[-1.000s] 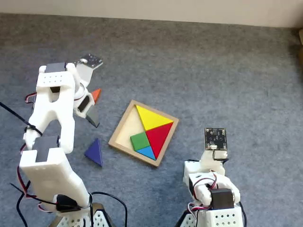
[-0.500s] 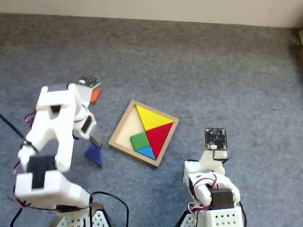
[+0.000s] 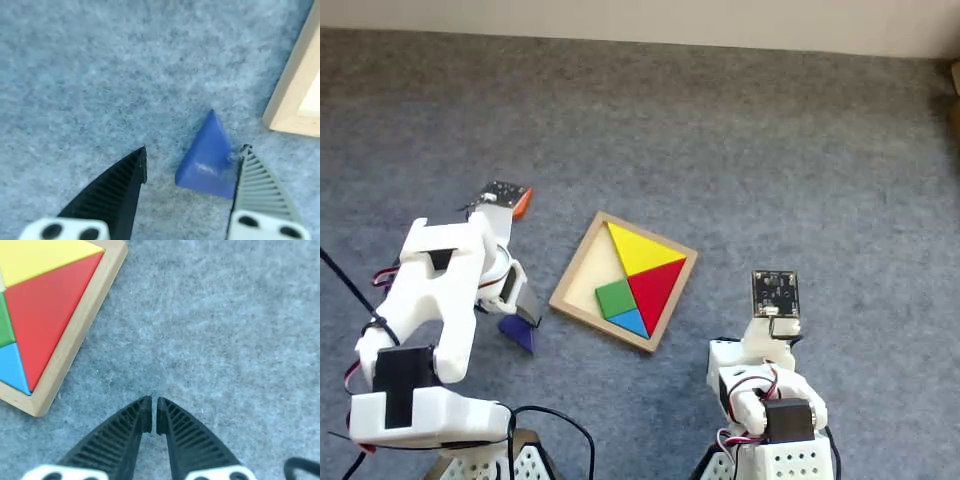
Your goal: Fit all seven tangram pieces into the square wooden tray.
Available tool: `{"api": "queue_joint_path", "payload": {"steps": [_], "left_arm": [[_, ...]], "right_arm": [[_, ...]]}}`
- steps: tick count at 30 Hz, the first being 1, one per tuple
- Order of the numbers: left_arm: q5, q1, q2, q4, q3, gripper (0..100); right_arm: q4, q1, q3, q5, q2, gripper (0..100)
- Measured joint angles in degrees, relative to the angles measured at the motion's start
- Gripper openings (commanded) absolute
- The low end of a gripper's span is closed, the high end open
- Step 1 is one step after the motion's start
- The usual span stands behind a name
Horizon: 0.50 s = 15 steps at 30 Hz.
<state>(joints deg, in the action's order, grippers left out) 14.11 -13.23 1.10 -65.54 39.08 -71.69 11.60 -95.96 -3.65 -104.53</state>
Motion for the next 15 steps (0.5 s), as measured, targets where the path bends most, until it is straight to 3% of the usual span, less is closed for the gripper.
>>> {"api": "queue_joint_path", "payload": {"steps": [10, 15], "left_arm": [[-0.70, 0.00, 0.53, 0.18, 3.52, 28], [-8.09, 1.49, 1.32, 0.18, 5.10, 28]], "right_arm": [[0.00, 0.00, 0.00, 0.00, 0.00, 3.4], [0.00, 0.00, 0.00, 0.00, 0.00, 3.4]]}}
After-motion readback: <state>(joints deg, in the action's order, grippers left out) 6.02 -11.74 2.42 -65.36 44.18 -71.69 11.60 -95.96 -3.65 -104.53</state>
